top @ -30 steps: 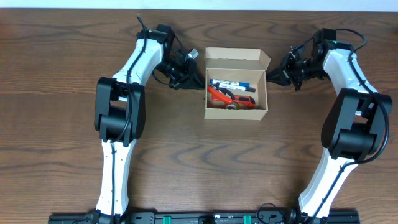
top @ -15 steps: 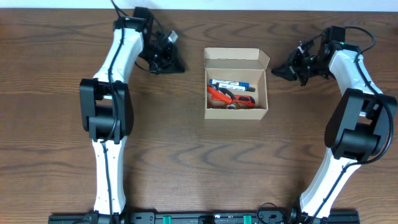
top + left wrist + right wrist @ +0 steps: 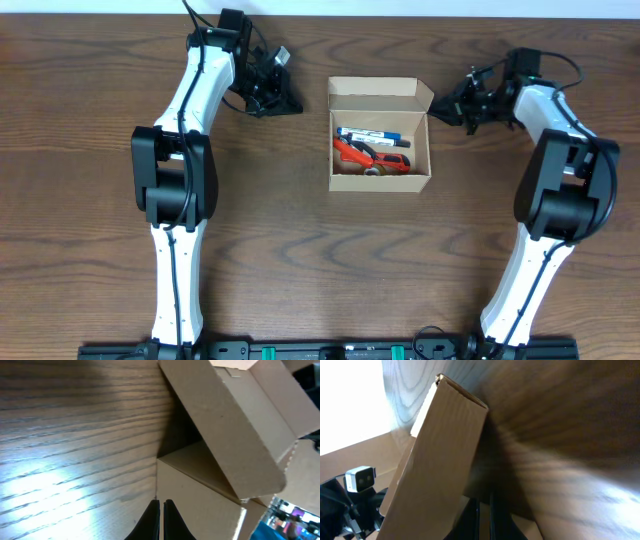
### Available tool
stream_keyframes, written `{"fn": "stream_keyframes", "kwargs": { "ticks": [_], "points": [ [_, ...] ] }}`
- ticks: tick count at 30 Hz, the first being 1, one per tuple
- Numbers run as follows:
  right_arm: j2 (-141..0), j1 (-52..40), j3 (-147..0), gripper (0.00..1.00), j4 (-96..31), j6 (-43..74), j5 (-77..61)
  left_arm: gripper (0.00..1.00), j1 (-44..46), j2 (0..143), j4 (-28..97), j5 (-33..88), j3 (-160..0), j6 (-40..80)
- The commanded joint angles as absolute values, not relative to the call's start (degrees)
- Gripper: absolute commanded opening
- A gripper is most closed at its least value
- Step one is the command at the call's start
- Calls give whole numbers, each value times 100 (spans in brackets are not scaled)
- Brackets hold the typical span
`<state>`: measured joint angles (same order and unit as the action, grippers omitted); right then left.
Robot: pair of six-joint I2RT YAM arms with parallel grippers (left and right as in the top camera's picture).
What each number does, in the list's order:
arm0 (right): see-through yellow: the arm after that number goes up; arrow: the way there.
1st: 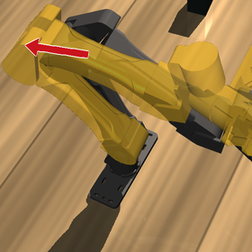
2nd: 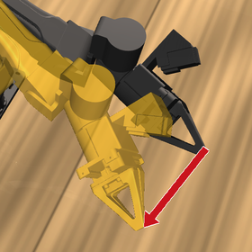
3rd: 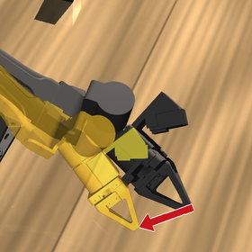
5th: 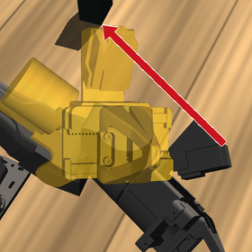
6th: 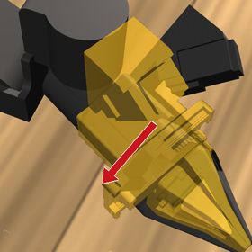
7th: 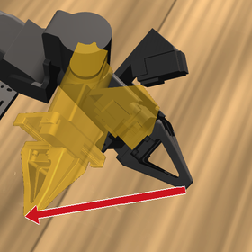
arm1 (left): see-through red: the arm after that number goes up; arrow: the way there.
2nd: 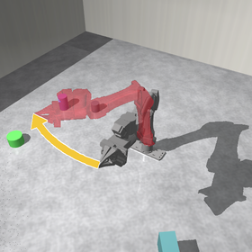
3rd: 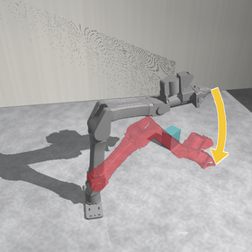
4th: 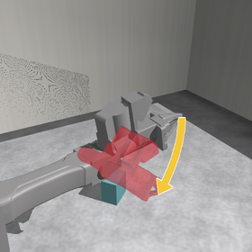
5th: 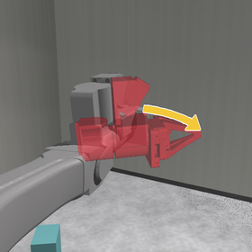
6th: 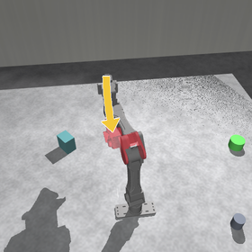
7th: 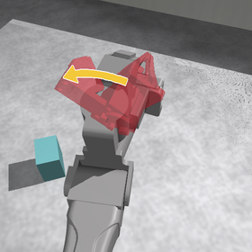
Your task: Pack container
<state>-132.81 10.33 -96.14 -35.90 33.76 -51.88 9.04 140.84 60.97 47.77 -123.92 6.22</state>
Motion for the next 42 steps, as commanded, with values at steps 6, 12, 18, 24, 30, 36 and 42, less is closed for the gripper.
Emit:
{"fn": "stream_keyframes", "kwargs": {
  "ticks": [6, 12, 18, 24, 30, 36, 42],
  "points": [
    [-13476, 740, -9677, 2, -3092, 3793, -5675, 6, 1028, 14232, 6027, 5096, -12484, 729],
    [-13474, 744, -9697, 2, -2891, 3868, -5988, 6, 1120, 14232, 5951, 5258, -12484, 729],
    [-13474, 821, -9870, 2, -2895, 3723, -6246, 6, 1127, 14232, 5850, 5546, -12484, 644],
    [-13474, 943, -10405, 2, -2893, 3634, -6812, 6, 1127, 14232, 5776, 5721, -12484, 642],
    [-13472, 945, -10903, 2, -2985, 3638, -7002, 6, 1127, 14232, 5551, 6180, -12486, 644],
    [-13469, 945, -10978, 2, -3164, 3562, -7017, 6, 1127, 14232, 5518, 6346, -12490, 644],
    [-13469, 945, -10978, 2, -3542, 3234, -7011, 6, 1127, 14232, 5321, 6805, -12514, 644]
  ]
}}
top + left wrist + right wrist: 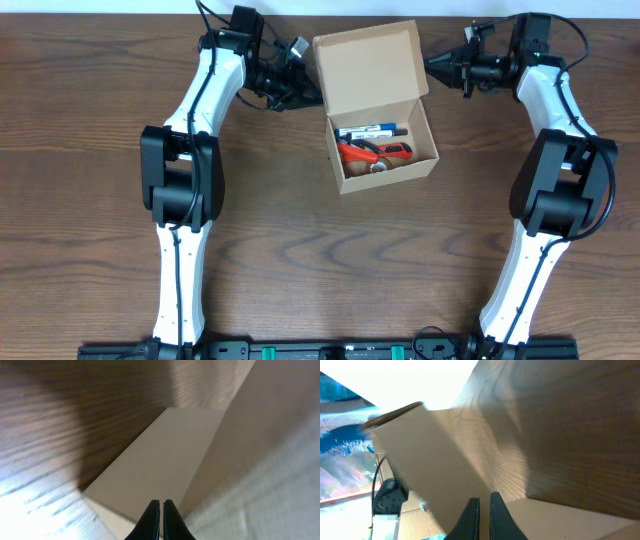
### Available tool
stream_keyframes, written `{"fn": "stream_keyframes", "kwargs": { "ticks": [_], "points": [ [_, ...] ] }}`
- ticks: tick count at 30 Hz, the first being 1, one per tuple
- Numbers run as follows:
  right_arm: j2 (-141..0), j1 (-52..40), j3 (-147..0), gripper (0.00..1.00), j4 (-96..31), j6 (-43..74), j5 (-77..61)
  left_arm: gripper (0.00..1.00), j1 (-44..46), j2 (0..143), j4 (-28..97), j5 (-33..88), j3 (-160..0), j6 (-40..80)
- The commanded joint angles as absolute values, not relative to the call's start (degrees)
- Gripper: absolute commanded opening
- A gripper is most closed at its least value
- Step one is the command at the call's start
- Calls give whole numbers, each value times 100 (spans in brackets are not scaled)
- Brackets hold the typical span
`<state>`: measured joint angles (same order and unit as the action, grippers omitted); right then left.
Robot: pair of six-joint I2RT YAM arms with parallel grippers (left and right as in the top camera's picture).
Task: Pack container
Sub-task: 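Fold the lid forward down over the box with both grippers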
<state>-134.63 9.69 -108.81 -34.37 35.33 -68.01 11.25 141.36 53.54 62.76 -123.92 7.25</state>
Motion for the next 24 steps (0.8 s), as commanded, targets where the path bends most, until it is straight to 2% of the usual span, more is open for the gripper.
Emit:
{"fn": "stream_keyframes", "kwargs": {
  "ticks": [1, 11, 18, 24],
  "points": [
    [-13469, 945, -10978, 2, -3607, 3159, -7008, 6, 1127, 14232, 5321, 6886, -12545, 642],
    [-13443, 1024, -10982, 2, -4108, 2818, -6901, 6, 1131, 14226, 5721, 7207, -13391, 604],
    [-13104, 1297, -10984, 1, -4217, 2797, -6696, 6, 1291, 14136, 7028, 7199, -13891, -268],
    [-12621, 1544, -10984, 2, -4722, 2528, -6243, 6, 1767, 14108, 8156, 7212, -13939, -1070]
  ]
}}
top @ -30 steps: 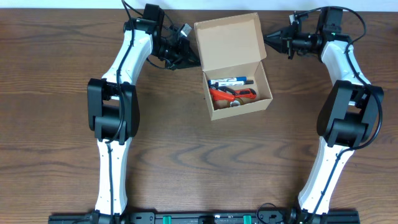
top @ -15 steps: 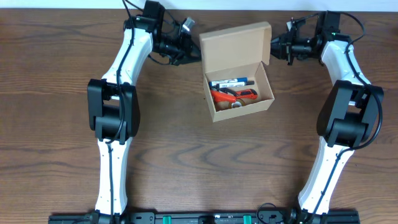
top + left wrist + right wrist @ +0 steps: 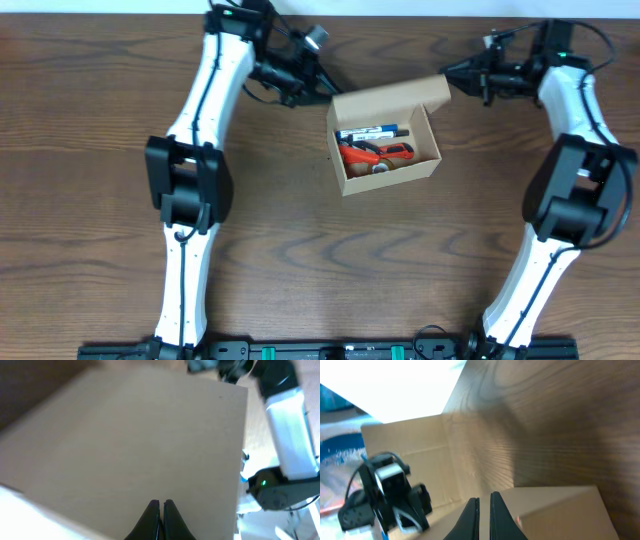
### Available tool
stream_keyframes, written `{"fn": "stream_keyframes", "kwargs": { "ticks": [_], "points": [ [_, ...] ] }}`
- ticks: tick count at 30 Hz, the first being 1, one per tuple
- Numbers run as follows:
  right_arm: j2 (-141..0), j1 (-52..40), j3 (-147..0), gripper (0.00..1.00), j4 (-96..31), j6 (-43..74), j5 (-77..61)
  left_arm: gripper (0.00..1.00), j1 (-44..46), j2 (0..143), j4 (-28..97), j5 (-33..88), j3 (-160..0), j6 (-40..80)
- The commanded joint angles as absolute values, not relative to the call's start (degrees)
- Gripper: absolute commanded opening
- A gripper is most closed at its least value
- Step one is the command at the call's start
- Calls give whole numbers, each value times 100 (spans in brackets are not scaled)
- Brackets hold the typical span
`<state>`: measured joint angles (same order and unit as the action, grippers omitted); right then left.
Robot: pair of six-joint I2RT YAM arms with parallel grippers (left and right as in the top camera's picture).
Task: Pack container
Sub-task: 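Fold the lid forward down over the box with both grippers, then press the closed lid down with the right gripper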
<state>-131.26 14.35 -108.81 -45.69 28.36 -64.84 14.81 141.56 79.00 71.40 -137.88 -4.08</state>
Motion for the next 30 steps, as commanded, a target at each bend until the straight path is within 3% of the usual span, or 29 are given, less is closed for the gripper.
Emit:
{"fn": "stream_keyframes", "kwargs": {
  "ticks": [1, 10, 22, 26, 30],
  "points": [
    [-12551, 1566, -10984, 2, -4893, 2412, -6108, 6, 1846, 14097, 8344, 7236, -13939, -1238],
    [-12075, 1590, -10984, 2, -6292, 1619, -5061, 6, 2161, 13745, 9684, 7384, -13935, -2539],
    [-11913, 1120, -11246, 1, -8053, 143, -4056, 6, 1763, 12881, 8838, 2971, -14195, -646],
    [-11891, 480, -11655, 1, -8899, -10, -2622, 6, 1673, 12425, 8700, 1979, -14237, -283],
    [-11832, -183, -12114, 1, -9168, -3, -2108, 6, 1568, 11968, 8621, 1588, -14237, -250]
  ]
}}
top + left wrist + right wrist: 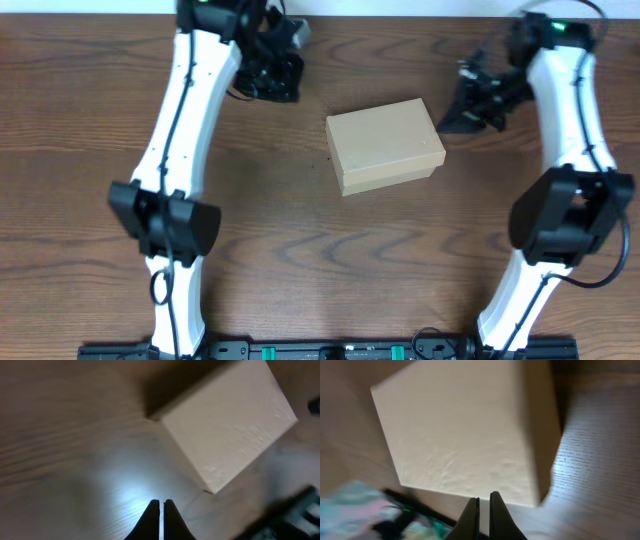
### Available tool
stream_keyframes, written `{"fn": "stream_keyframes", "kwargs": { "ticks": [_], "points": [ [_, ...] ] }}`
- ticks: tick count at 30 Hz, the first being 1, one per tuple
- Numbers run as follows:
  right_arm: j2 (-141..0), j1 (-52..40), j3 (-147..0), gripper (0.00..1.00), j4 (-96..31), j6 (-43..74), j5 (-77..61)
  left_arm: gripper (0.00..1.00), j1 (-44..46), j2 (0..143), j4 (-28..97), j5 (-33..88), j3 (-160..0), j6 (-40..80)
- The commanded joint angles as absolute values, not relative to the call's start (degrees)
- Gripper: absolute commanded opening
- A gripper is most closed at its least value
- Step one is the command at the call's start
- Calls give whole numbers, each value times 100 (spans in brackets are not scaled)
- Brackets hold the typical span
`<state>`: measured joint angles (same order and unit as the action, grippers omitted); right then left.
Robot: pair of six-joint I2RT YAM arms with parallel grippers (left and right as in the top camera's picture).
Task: Pack container
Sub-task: 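Press the closed lid down with the right gripper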
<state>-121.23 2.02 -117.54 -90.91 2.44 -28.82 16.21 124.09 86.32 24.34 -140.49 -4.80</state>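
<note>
The cardboard box (386, 144) lies in the middle of the table with its lid down flat; its contents are hidden. The left wrist view shows its closed top (227, 425), and so does the right wrist view (465, 435). My left gripper (283, 82) is raised to the upper left of the box, shut with nothing in it (161, 505). To the right of the box my right gripper (455, 115) is raised too, shut and empty (484, 497). Neither touches the box.
The brown wooden table (320, 260) spreads around the box. The table's far edge runs just behind both arms.
The lid, half lowered over the open box before, now lies flat and the box is closed. Both grippers have drawn away from the lid and stand higher, off to each side.
First the box stood open with pens and red items showing, a gripper at each side by the back flap. Then the lid stood upright between both shut grippers. Later it tilted forward over the contents. Now it is closed and both grippers are apart from it.
</note>
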Motion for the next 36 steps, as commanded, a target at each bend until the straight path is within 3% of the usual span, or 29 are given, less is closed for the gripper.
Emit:
{"fn": "stream_keyframes", "kwargs": {
  "ticks": [1, 13, 36],
  "points": [
    [-11821, -301, -12230, 1, -9238, -5, -2071, 6, 1542, 11872, 8626, 1487, -14237, -246],
    [-11826, -1057, -12422, 1, -9555, 14, -1133, 6, 1415, 11386, 8742, 1157, -14237, -62],
    [-11839, -1323, -10506, 1, -8423, 14, -1162, 6, 1415, 11386, 8823, 1157, -14237, 3]
  ]
}}
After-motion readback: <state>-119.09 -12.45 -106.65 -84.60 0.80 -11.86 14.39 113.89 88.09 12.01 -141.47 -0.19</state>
